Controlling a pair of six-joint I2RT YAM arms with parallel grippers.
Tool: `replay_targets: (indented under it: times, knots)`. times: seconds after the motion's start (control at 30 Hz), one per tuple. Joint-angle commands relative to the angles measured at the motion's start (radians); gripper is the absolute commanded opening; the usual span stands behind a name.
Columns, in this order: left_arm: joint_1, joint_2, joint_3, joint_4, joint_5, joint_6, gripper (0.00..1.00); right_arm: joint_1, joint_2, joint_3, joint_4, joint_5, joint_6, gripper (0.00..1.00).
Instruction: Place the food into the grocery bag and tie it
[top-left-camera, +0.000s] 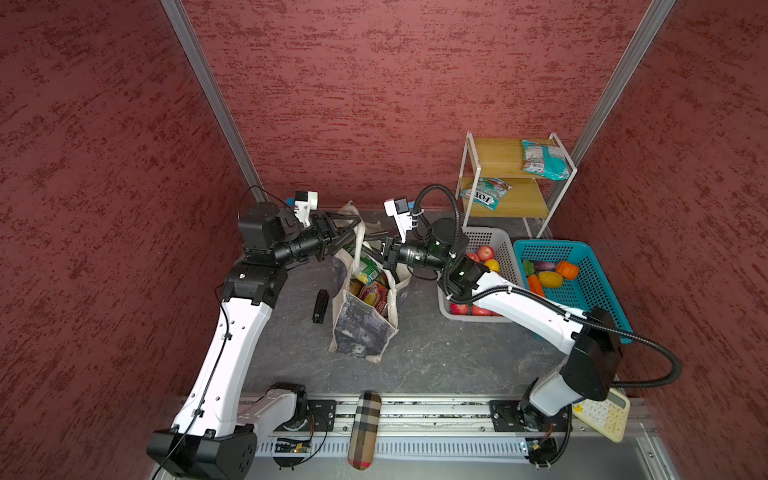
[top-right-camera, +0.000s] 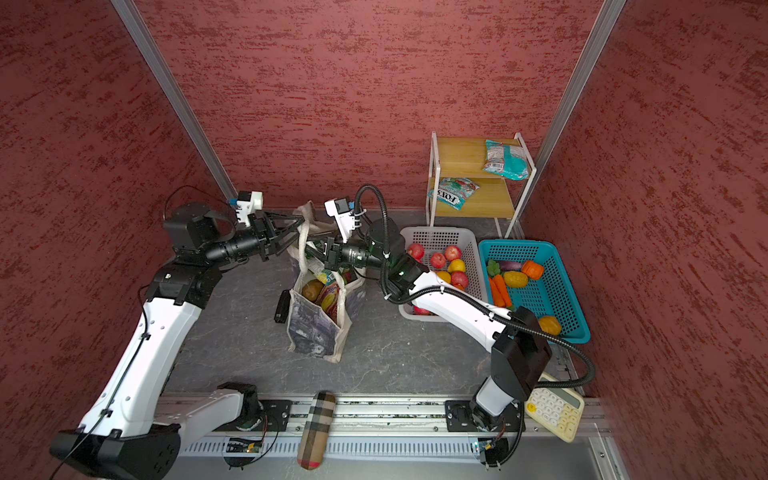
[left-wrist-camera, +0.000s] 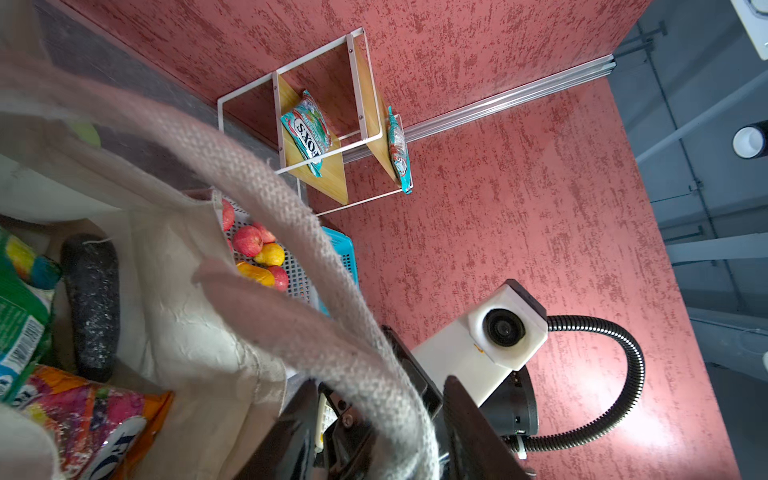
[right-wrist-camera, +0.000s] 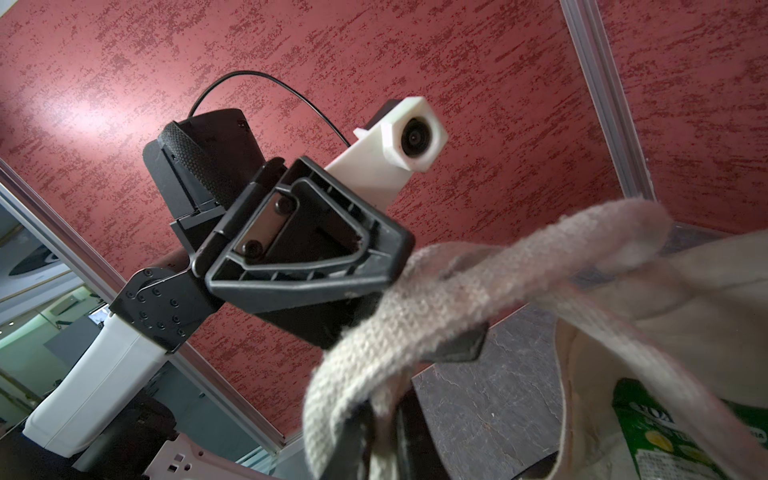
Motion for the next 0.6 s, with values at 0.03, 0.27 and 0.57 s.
replay_targets:
  times: [0.03,0.27,0.57]
  knots:
    - [-0.005,-0.005,-0.005,0.071,0.008,-0.032,0.43,-0.002,-0.032,0.004,0.109,0.001,-0.004,0.0]
    - [-0.004,-0.001,-0.01,0.105,-0.005,-0.054,0.28,-0.002,-0.032,-0.005,0.109,-0.01,-0.004,0.0]
    - [-0.004,0.003,-0.031,0.128,-0.022,-0.068,0.15,-0.002,-0.037,-0.026,0.118,-0.015,-0.005,0.0]
